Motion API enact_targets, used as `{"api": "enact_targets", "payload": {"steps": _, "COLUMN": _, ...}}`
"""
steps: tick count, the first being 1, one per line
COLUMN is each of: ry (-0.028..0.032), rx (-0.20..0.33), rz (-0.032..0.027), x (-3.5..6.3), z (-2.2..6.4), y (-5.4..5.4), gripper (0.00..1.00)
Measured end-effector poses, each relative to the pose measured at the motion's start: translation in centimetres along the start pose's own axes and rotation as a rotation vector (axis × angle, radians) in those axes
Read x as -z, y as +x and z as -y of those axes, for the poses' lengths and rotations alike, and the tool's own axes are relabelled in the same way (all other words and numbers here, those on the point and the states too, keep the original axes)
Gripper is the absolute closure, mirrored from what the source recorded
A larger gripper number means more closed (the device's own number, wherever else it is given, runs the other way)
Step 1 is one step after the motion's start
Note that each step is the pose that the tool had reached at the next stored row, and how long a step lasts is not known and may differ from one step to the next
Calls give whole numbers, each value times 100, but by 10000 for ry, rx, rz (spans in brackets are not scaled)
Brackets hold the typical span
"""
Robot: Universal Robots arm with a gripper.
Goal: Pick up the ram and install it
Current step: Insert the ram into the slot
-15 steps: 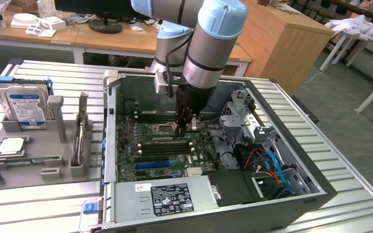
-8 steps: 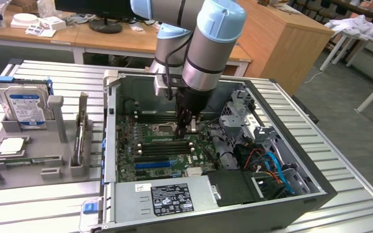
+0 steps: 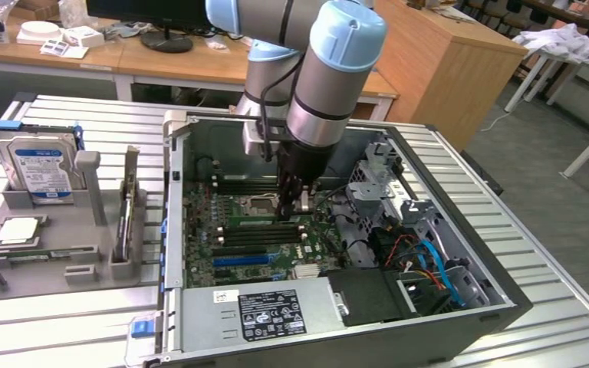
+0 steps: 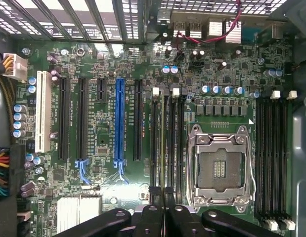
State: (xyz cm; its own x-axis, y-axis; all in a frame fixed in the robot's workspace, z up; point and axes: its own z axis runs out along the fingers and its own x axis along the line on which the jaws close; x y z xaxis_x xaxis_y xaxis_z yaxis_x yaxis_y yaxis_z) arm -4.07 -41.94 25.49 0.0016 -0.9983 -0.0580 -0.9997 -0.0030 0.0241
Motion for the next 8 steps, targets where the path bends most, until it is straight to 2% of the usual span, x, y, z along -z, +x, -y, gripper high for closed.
{"api": "enact_targets", "payload": {"steps": 8, "ry": 4, "rx": 0, "rz": 9, "x": -17, "z": 0, "y": 1, "gripper": 88}}
